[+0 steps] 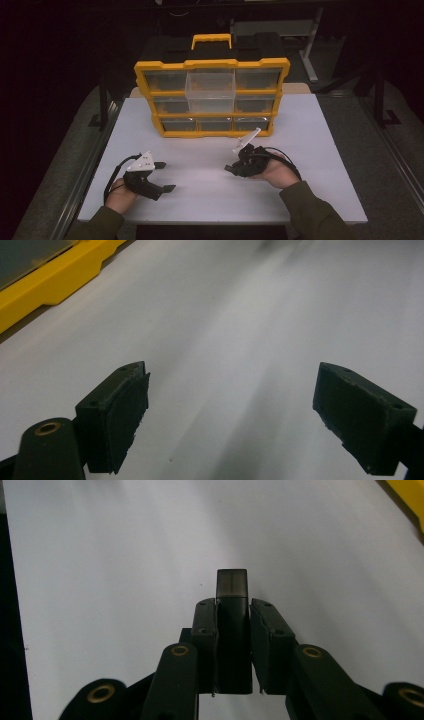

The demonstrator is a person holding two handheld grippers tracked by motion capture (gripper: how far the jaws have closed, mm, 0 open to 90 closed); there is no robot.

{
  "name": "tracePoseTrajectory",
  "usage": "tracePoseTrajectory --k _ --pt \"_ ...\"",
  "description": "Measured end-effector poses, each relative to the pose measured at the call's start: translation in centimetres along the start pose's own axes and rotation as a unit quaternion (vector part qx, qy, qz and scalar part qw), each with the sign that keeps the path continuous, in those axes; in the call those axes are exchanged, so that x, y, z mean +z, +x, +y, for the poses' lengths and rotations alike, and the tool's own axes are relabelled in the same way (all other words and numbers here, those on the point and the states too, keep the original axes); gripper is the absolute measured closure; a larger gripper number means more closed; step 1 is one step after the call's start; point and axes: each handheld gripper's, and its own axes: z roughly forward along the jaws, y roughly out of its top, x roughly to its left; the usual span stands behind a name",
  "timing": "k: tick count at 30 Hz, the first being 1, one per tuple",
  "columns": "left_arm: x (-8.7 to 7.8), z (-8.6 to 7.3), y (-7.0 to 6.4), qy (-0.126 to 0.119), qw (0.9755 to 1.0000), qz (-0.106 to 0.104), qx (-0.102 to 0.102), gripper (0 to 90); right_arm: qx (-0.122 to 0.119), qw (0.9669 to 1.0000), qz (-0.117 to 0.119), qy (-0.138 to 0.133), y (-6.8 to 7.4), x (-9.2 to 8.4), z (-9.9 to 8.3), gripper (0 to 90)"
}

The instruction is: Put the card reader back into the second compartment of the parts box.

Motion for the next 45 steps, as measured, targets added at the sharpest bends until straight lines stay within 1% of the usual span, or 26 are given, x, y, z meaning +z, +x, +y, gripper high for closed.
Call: tracePoseTrajectory --k 8,12,20,26,29,33,45 --pt "0.0 0.0 0.0 0.0 1.0 0.0 0.0 14.6 0.009 0.9999 -0.006 0.0 -0.5 -1.0 0.1 72.6" --pt "0.0 0.0 0.0 0.0 1.0 0.001 0.0 14.6 0.008 0.9999 -0.009 0.002 -0.7 -1.6 0.3 72.6" --pt "-0.1 0.0 -0.1 -0.001 1.0 0.001 0.002 14.6 0.012 0.9998 -0.013 -0.005 -1.2 -3.0 0.7 72.6" --pt "-0.1 0.0 -0.1 -0.002 1.0 0.001 0.004 14.6 0.01 0.9998 -0.015 -0.012 -1.5 -3.9 1.1 72.6" --pt "-0.2 0.0 -0.1 -0.001 1.0 0.002 0.005 14.6 0.01 0.9998 -0.015 -0.011 -1.6 -4.3 1.3 72.6" --pt "-0.2 0.1 -0.2 -0.002 1.0 0.002 0.005 14.6 0.011 0.9998 -0.01 -0.013 -1.7 -4.8 1.5 72.6" --pt "-0.2 0.1 -0.3 -0.002 1.0 0.003 0.008 14.6 0.011 0.9998 -0.014 -0.011 -1.7 -5.8 2.0 72.6"
